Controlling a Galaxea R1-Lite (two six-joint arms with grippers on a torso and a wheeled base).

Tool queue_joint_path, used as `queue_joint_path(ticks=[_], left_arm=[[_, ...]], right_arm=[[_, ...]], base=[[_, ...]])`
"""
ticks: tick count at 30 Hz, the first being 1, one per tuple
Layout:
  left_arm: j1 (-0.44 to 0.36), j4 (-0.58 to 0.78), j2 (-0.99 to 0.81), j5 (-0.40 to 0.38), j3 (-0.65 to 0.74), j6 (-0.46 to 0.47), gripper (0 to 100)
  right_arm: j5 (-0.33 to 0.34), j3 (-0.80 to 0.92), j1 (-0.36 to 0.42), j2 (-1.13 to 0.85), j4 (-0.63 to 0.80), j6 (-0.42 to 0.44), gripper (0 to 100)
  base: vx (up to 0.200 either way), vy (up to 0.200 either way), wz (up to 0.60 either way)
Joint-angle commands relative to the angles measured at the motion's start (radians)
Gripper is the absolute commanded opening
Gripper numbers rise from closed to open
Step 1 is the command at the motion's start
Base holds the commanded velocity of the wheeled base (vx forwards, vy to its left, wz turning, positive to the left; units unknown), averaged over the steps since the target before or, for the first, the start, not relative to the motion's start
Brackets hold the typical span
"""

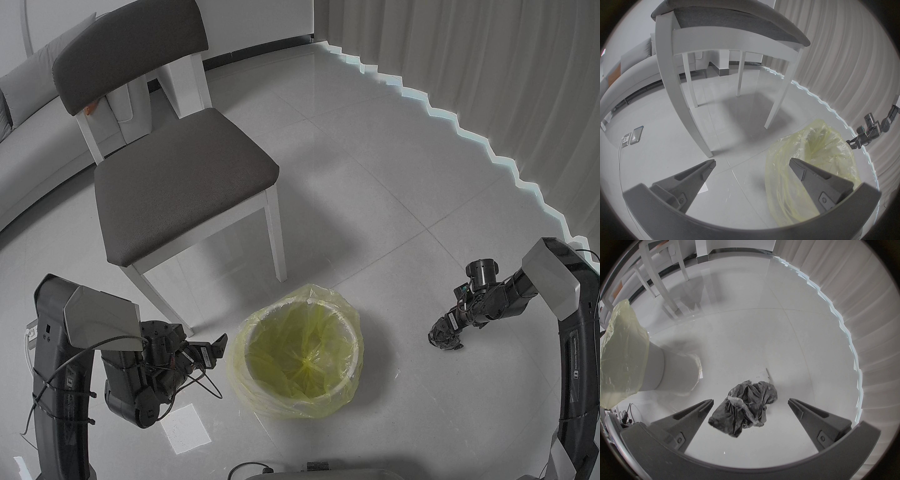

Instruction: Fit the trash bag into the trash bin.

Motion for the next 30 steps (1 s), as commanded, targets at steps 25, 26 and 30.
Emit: queue_joint_path(ticks=[25,26,30], left_arm=[[-0.029,-0.018,0.071,0.023,-0.055,0.003,100],[-0.027,-0.018,0.071,0.024,-0.055,0.003,100],[-0.024,-0.018,0.073,0.024,-0.058,0.003,100]], right_arm=[[-0.014,-0.289,-0.013,0.165,0.185,0.0,0],[-0.014,-0.287,-0.013,0.163,0.184,0.0,0],[-0.014,-0.281,-0.013,0.153,0.184,0.0,0]], base=[[0.0,0.0,0.0],[0.0,0.0,0.0],[0.0,0.0,0.0]])
